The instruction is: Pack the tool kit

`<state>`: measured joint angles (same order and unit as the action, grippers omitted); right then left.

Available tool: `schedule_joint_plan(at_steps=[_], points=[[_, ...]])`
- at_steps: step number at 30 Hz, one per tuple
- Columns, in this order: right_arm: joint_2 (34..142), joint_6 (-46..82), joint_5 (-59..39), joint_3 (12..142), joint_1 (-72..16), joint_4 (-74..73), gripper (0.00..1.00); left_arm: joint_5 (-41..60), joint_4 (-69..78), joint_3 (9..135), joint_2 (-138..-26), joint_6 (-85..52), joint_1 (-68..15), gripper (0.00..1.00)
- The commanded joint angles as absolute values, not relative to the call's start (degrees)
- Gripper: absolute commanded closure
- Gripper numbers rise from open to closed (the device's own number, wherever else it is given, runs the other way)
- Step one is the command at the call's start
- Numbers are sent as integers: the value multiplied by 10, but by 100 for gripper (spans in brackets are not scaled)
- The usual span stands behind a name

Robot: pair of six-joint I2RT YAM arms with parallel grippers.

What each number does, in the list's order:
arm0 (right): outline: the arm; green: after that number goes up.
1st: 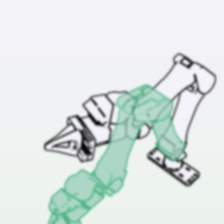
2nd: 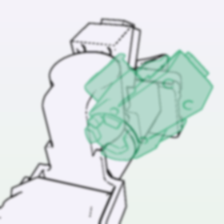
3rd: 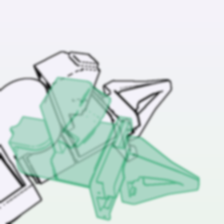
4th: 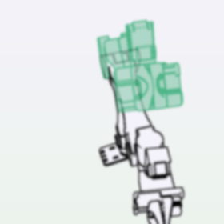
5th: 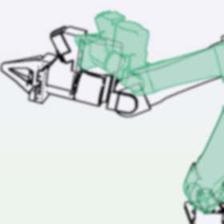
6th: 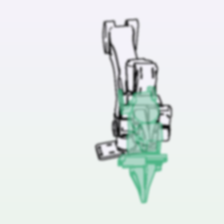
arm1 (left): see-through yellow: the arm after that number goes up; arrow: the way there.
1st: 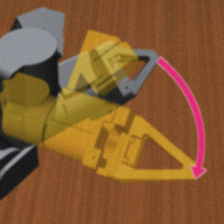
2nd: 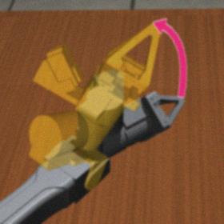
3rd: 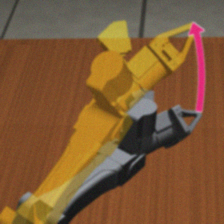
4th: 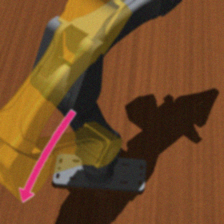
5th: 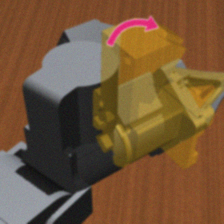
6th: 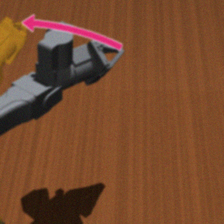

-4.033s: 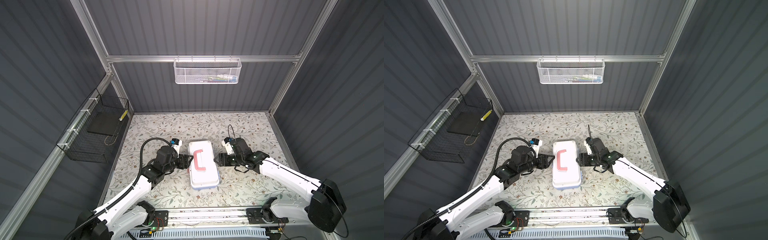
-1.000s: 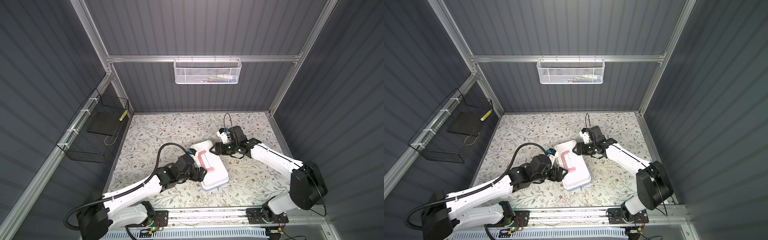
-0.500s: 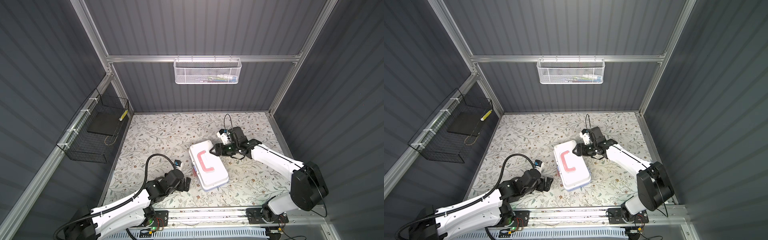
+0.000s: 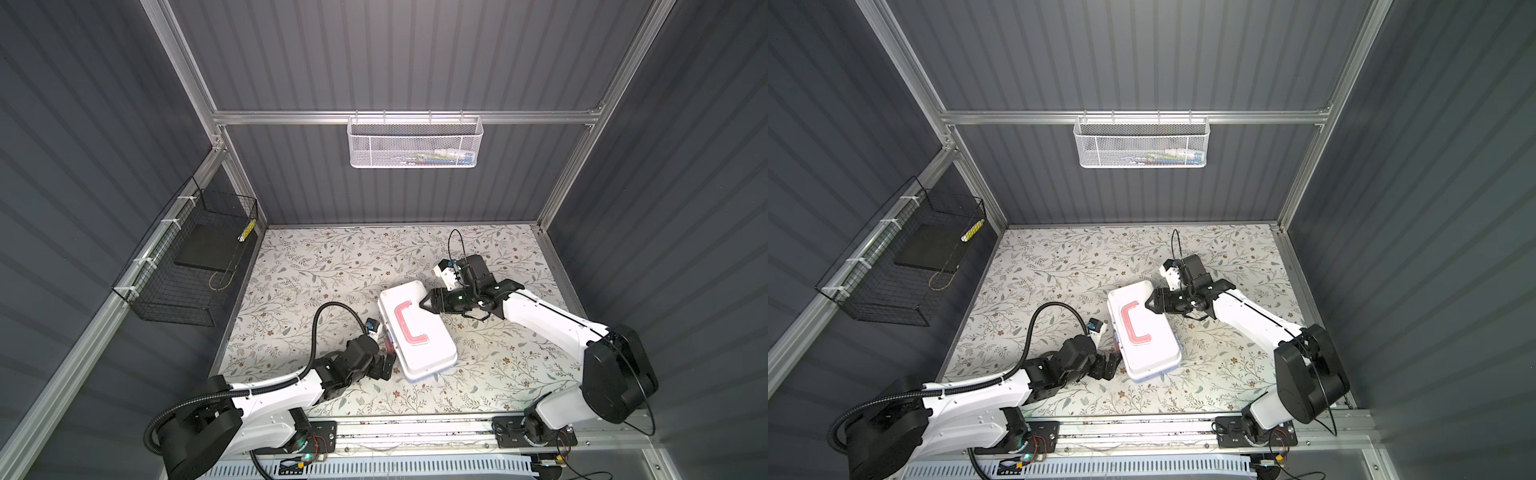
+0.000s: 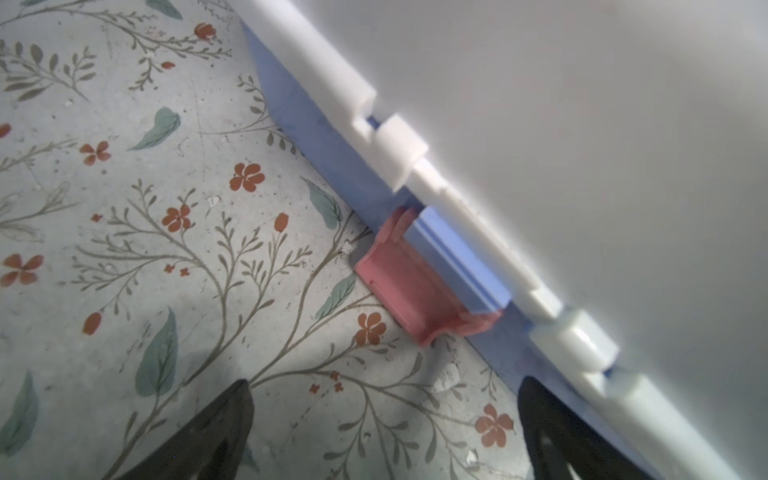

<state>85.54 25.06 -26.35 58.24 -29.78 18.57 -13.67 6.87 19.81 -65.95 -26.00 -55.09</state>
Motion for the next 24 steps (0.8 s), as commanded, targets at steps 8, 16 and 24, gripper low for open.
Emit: schedule_joint_plan(at_steps=[8, 16, 24], points=[[844, 257, -287, 570, -305, 197, 35, -148, 139, 211, -736, -209, -551, 0], [840, 261, -289, 566, -304, 193, 35, -223, 177, 207, -744, -206, -551, 0], [839, 258, -291, 563, -305, 193, 35, -298, 126, 206, -704, -195, -551, 0]])
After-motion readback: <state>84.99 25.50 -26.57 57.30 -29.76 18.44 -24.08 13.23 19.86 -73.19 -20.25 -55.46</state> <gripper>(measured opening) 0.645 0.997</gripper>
